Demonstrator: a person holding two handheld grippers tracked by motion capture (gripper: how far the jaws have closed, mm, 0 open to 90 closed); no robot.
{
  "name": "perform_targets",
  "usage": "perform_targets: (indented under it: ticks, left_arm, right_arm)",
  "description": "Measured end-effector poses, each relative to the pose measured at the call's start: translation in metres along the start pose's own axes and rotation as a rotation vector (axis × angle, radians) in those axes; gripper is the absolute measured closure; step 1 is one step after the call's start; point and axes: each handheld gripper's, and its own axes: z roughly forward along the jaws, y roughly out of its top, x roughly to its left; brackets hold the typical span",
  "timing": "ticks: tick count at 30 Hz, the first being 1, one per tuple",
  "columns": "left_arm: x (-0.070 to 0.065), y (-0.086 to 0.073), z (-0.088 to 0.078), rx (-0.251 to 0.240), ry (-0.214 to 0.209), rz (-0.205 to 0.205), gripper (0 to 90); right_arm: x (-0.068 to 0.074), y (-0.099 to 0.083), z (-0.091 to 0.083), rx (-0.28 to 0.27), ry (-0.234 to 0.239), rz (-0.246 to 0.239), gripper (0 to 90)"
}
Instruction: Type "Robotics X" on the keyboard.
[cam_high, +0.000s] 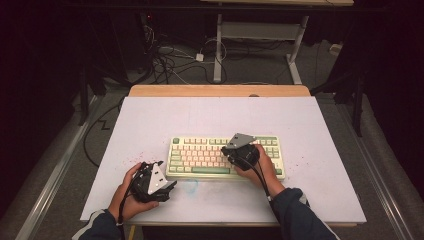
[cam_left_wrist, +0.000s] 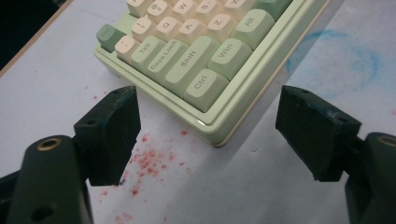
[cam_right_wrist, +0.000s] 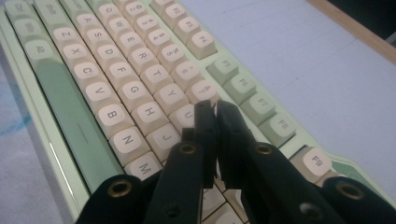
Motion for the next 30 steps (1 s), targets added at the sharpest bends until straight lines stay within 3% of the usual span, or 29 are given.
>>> perform_targets:
  ticks: [5, 11, 20, 30]
  left_arm:
    - [0.001, 0.0, 0.0, 0.007, 0.0, 0.002, 20.7]
    - [0.003, 0.0, -0.001, 0.007, 0.003, -0.004, 20.7]
    - [0.003, 0.001, -0.001, 0.003, 0.008, -0.009, 21.8]
    - [0.002, 0.003, -0.002, 0.002, 0.009, -0.022, 25.4]
  right_arm:
    - [-0.002, -0.002, -0.011, -0.042, 0.0, 0.015, 82.2]
    - [0.0, -0.007, -0.021, -0.08, 0.002, -0.023, 68.2]
    - [0.005, -0.017, -0.033, -0.155, -0.054, -0.035, 39.7]
    - [0.01, -0.03, -0.048, -0.2, -0.12, -0.019, 21.9]
